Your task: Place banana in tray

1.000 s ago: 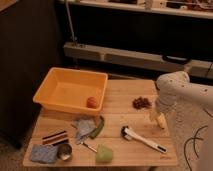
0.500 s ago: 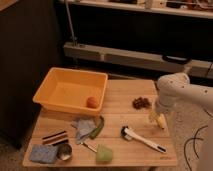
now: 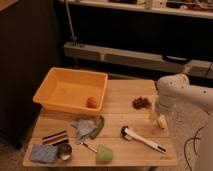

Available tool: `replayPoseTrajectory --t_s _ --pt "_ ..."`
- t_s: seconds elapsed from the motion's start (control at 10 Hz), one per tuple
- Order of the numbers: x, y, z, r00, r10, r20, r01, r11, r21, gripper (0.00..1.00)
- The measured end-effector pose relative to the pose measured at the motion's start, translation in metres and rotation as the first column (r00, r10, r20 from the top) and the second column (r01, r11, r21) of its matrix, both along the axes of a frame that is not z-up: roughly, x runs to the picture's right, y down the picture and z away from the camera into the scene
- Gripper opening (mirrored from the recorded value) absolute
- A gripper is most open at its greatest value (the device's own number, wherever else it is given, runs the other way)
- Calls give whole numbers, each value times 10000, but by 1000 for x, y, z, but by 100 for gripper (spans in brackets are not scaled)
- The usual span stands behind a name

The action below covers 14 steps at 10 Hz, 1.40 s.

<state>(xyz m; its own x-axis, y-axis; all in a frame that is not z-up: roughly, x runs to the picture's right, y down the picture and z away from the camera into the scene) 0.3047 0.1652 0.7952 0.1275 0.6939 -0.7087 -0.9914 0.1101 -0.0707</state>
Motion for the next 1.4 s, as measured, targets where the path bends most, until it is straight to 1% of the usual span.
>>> replayPoseTrajectory --t_s 0.2,0.4,1.0,1.2,1.3,1.4 --pt "4 1 4 10000 -14 -70 14 10000 -2 65" --pt "6 0 7 10000 -13 -24 13 10000 35 65" --pt "7 -1 18 9994 96 327 -100 9999 131 65" --pt "4 1 22 9989 95 449 -99 9999 90 65" --pt "2 3 24 9987 100 507 -102 9999 49 62" --pt "0 4 25 9984 99 554 -100 9999 17 55"
